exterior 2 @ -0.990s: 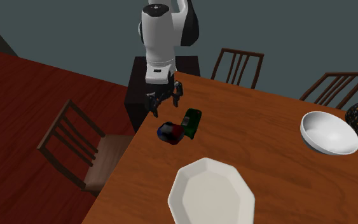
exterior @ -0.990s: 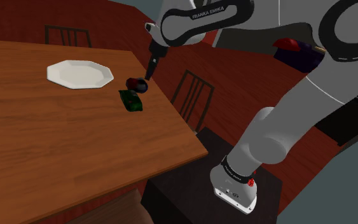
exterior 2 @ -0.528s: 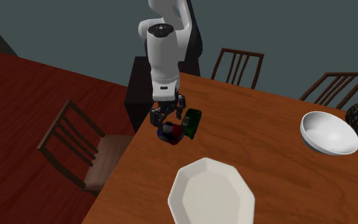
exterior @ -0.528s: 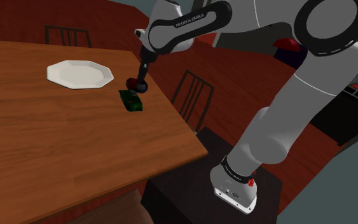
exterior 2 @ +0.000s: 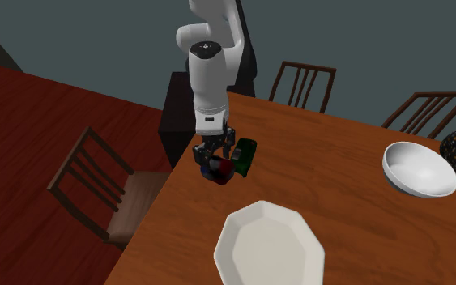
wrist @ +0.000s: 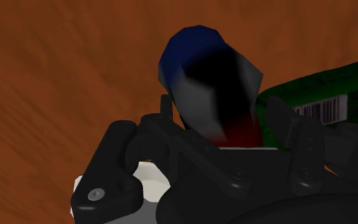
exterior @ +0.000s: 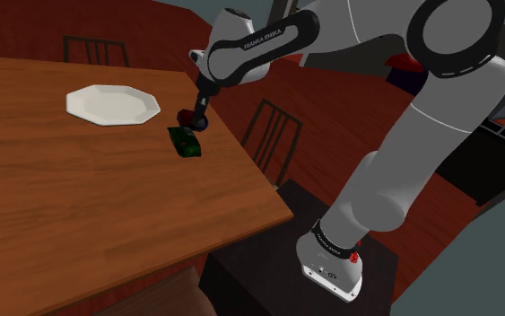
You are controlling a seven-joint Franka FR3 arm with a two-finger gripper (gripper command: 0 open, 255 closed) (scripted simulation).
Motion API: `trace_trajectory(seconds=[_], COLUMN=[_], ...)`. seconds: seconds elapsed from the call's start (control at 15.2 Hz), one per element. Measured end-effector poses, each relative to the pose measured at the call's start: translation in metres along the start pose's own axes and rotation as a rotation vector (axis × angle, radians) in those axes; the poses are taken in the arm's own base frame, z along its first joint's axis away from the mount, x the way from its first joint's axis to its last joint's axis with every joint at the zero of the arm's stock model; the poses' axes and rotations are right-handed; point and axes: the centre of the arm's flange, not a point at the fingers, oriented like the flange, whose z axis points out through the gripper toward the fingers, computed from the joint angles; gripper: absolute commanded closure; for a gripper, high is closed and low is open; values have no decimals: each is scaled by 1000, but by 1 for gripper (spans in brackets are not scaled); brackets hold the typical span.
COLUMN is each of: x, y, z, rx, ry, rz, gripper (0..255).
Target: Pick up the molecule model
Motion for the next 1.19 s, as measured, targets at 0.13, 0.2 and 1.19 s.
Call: trace_trajectory(seconds=[0.13,0.2,1.19], x=[0,0,8], y=[0,0,7], z=[0,0,-50], rx=[-1,-1,2], ry=[0,0,-3], rz=[0,1,1], gripper=[255,255,255])
